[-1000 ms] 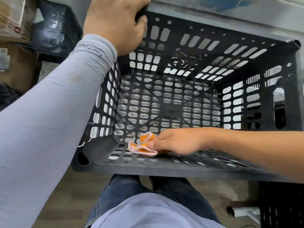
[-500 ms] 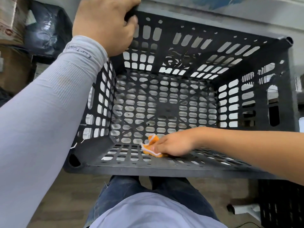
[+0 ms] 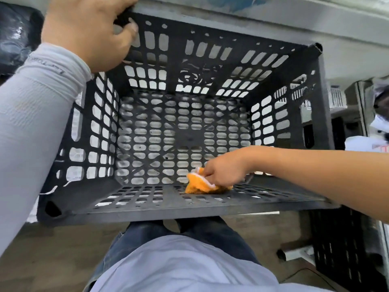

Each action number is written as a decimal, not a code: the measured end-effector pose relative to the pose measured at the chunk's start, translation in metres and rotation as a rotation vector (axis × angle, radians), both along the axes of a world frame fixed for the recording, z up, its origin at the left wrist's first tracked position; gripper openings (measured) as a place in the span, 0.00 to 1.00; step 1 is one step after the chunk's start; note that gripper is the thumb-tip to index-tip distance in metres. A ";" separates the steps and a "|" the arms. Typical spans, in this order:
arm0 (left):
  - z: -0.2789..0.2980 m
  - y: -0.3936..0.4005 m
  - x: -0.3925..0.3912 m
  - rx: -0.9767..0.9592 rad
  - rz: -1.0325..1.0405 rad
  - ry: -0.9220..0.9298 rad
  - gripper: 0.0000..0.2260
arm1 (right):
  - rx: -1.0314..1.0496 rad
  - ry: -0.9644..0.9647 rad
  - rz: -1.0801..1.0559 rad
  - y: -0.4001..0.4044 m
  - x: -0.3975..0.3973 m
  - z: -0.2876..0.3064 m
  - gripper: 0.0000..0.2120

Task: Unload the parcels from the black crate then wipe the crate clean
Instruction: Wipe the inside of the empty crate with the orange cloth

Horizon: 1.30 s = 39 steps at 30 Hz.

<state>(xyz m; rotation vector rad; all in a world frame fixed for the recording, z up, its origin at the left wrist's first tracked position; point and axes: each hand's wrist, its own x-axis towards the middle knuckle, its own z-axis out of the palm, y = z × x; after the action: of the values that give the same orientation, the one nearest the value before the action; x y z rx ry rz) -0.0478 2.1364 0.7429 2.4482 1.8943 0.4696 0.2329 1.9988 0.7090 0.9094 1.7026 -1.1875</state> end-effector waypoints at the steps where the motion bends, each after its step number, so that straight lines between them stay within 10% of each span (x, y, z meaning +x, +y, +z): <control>1: -0.001 0.001 0.002 -0.002 0.006 -0.001 0.25 | 0.013 -0.064 0.046 0.000 0.015 0.004 0.15; 6: -0.012 0.009 -0.005 -0.036 0.062 -0.008 0.35 | 0.049 -0.441 0.168 -0.007 0.072 0.007 0.15; 19: -0.018 0.012 0.147 -0.025 -0.233 0.122 0.31 | -0.186 -0.168 -0.371 -0.025 0.035 -0.046 0.39; 25: -0.025 0.012 0.144 0.023 -0.230 0.083 0.32 | -0.131 -0.114 -0.190 -0.018 0.031 -0.006 0.22; 39: -0.032 0.008 0.147 0.091 -0.191 0.047 0.31 | -0.070 -0.253 -0.056 -0.020 0.054 0.050 0.20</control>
<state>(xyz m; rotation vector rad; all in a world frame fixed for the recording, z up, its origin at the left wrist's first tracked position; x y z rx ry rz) 0.0992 2.1442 0.7109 2.6868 1.6666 0.5043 0.2866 1.9792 0.7592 1.0241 1.4342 -1.1103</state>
